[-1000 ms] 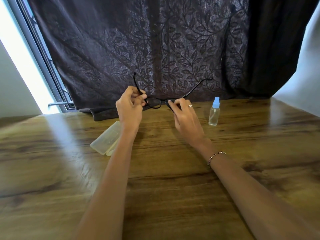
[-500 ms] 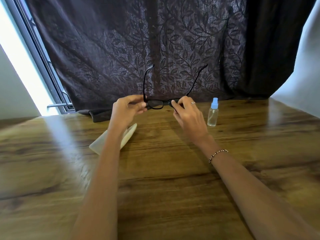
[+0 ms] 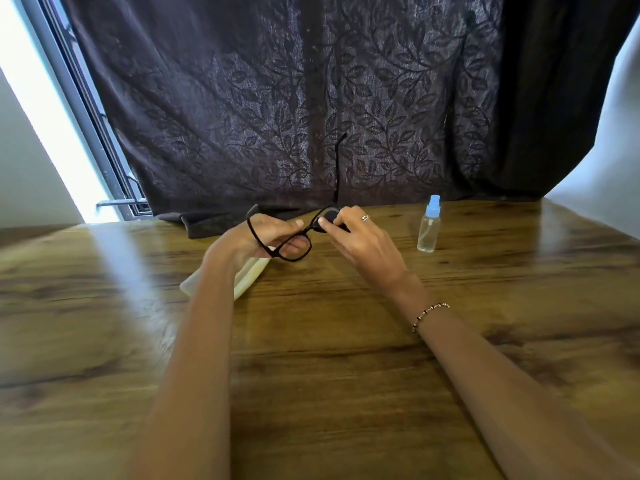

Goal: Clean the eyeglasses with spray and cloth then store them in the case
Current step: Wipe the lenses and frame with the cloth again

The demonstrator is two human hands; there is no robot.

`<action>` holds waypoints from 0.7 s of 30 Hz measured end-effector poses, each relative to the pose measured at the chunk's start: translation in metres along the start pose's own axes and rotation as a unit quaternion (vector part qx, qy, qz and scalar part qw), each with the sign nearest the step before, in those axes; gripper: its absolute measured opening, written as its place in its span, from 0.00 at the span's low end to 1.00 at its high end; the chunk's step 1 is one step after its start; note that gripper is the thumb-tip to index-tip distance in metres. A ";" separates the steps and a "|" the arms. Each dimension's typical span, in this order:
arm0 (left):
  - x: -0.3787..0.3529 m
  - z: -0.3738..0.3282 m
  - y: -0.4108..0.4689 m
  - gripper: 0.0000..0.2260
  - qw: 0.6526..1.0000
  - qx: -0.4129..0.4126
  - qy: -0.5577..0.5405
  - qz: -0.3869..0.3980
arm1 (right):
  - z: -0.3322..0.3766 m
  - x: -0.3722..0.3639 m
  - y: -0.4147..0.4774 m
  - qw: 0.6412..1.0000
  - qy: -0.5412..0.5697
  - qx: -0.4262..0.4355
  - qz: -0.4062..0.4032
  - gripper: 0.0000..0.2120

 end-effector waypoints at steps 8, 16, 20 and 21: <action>0.010 -0.006 0.000 0.09 0.994 -0.079 0.073 0.001 | 0.002 -0.011 -0.005 1.000 0.008 0.004 0.026 0.22; 0.016 -0.022 0.002 0.04 0.978 -0.141 0.126 -0.092 | -0.003 -0.021 -0.007 0.994 0.054 -0.069 0.073 0.19; 0.013 -0.030 0.002 0.04 0.960 -0.178 0.185 -0.109 | 0.000 -0.021 -0.005 0.994 0.051 -0.067 0.072 0.20; 0.013 -0.032 0.002 0.04 0.959 -0.185 0.185 -0.111 | -0.003 -0.019 -0.004 0.995 0.034 -0.069 0.069 0.21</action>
Point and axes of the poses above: each hand's wrist, its own y-axis towards the middle knuckle, its own x-axis out of the back of the hand, z = x × y, the point moved 10 cm from there along y, towards the middle knuckle, and after that the axes turned 14 degrees about -z, right-handed, at the moved point
